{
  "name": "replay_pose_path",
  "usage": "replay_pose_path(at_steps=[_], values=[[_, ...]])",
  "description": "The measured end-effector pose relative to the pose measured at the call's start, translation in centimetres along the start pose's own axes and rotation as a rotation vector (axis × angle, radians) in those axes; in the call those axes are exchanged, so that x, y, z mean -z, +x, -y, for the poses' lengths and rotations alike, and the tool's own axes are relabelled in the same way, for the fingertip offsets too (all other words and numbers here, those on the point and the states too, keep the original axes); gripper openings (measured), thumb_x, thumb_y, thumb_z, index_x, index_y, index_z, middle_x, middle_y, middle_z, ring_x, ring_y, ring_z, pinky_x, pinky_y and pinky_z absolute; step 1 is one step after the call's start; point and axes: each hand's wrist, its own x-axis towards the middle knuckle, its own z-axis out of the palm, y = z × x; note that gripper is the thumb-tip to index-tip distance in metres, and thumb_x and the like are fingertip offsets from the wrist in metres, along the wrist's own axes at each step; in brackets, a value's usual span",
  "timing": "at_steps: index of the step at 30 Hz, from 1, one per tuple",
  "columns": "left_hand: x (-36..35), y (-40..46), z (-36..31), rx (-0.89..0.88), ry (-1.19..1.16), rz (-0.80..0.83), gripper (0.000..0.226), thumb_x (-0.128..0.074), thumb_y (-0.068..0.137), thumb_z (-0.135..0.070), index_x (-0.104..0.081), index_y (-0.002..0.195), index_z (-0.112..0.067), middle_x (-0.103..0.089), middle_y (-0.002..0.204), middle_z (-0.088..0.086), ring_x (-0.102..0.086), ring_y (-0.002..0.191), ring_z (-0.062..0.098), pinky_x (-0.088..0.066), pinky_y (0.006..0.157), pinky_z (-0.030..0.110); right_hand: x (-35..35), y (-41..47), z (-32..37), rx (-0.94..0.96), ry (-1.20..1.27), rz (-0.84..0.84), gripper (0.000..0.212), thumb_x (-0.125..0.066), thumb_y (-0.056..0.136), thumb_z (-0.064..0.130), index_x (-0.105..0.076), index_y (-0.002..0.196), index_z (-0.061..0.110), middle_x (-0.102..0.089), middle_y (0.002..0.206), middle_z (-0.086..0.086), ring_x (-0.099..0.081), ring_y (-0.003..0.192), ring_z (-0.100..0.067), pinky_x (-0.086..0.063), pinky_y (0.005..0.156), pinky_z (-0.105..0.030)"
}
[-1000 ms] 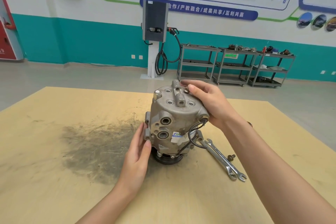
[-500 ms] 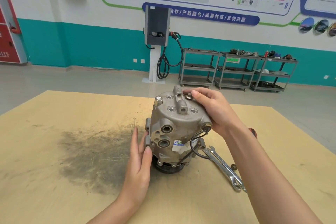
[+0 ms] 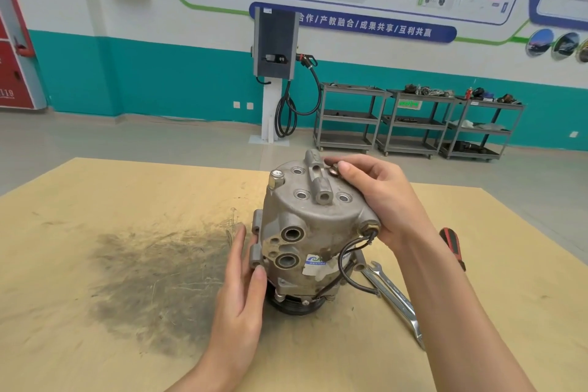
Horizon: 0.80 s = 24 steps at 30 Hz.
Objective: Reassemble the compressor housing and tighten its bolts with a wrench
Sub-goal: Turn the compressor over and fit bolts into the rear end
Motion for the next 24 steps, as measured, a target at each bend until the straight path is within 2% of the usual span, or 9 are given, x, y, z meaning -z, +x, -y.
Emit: replay_pose_path(at_steps=[3, 6, 9, 11, 13, 17, 20, 24], values=[[0.05, -0.06, 0.08, 0.001, 0.01, 0.016, 0.062, -0.045, 0.093, -0.037, -0.023, 0.151, -0.04, -0.035, 0.147, -0.037, -0.031, 0.138, -0.011, -0.033, 0.102, 0.004, -0.23, 0.09, 0.08, -0.016, -0.009, -0.026, 0.005, -0.064, 0.089, 0.005, -0.066, 0.085, 0.007, -0.073, 0.09, -0.014, -0.066, 0.077, -0.02, -0.058, 0.064, -0.027], [0.12, -0.1, 0.34, -0.006, 0.009, 0.027, 0.061, -0.045, 0.094, -0.032, -0.025, 0.151, -0.038, -0.039, 0.147, -0.034, -0.035, 0.138, -0.009, -0.036, 0.1, 0.005, -0.26, 0.24, -0.12, -0.006, -0.023, -0.083, 0.014, -0.07, 0.085, 0.009, -0.058, 0.079, 0.011, -0.07, 0.09, -0.018, -0.066, 0.075, -0.021, -0.056, 0.063, -0.03], [0.14, -0.09, 0.52, -0.008, -0.001, 0.036, 0.061, -0.045, 0.094, -0.029, -0.026, 0.152, -0.036, -0.044, 0.146, -0.029, -0.04, 0.136, -0.006, -0.038, 0.099, 0.006, -0.21, 0.14, -0.2, 0.014, -0.015, -0.076, 0.008, -0.067, 0.088, 0.011, -0.065, 0.094, 0.007, -0.072, 0.087, -0.01, -0.067, 0.074, -0.016, -0.057, 0.063, -0.025], [0.16, -0.06, 0.5, -0.002, 0.0, 0.036, 0.06, -0.045, 0.094, -0.028, -0.027, 0.151, -0.034, -0.047, 0.143, -0.029, -0.043, 0.134, -0.005, -0.039, 0.096, 0.005, -0.14, 0.12, -0.3, 0.001, 0.001, -0.049, 0.016, -0.061, 0.093, 0.011, -0.068, 0.104, 0.003, -0.072, 0.096, -0.014, -0.067, 0.081, -0.019, -0.058, 0.068, -0.026], [0.16, -0.07, 0.44, -0.004, 0.007, 0.043, 0.06, -0.045, 0.094, -0.028, -0.028, 0.152, -0.032, -0.05, 0.142, -0.028, -0.045, 0.132, -0.005, -0.04, 0.095, 0.005, -0.1, 0.09, -0.32, -0.015, 0.019, -0.034, 0.017, -0.058, 0.094, 0.011, -0.07, 0.102, 0.002, -0.071, 0.1, -0.019, -0.066, 0.083, -0.022, -0.057, 0.07, -0.028], [0.2, -0.14, 0.21, -0.01, 0.022, 0.058, 0.059, -0.045, 0.095, -0.027, -0.028, 0.151, -0.031, -0.052, 0.139, -0.028, -0.048, 0.13, -0.005, -0.04, 0.095, 0.006, -0.24, 0.06, -0.08, -0.01, -0.012, -0.051, 0.008, -0.064, 0.09, 0.012, -0.069, 0.086, 0.006, -0.069, 0.084, -0.012, -0.064, 0.072, -0.016, -0.056, 0.06, -0.025], [0.14, -0.14, 0.04, -0.003, 0.019, 0.059, 0.058, -0.046, 0.094, -0.027, -0.029, 0.15, -0.03, -0.052, 0.139, -0.028, -0.048, 0.13, -0.004, -0.04, 0.096, 0.007, -0.25, 0.12, 0.01, 0.001, -0.076, -0.075, 0.015, -0.069, 0.086, 0.016, -0.06, 0.076, 0.01, -0.064, 0.066, 0.0, -0.06, 0.059, -0.009, -0.051, 0.051, -0.02], [0.27, -0.09, -0.07, -0.001, 0.012, 0.068, 0.059, -0.046, 0.095, -0.028, -0.029, 0.151, -0.029, -0.051, 0.142, -0.025, -0.046, 0.133, -0.002, -0.04, 0.099, 0.009, -0.06, 0.03, 0.19, 0.018, -0.078, -0.04, 0.008, -0.068, 0.087, 0.012, -0.062, 0.083, 0.007, -0.067, 0.07, -0.001, -0.063, 0.063, -0.01, -0.052, 0.054, -0.019]])
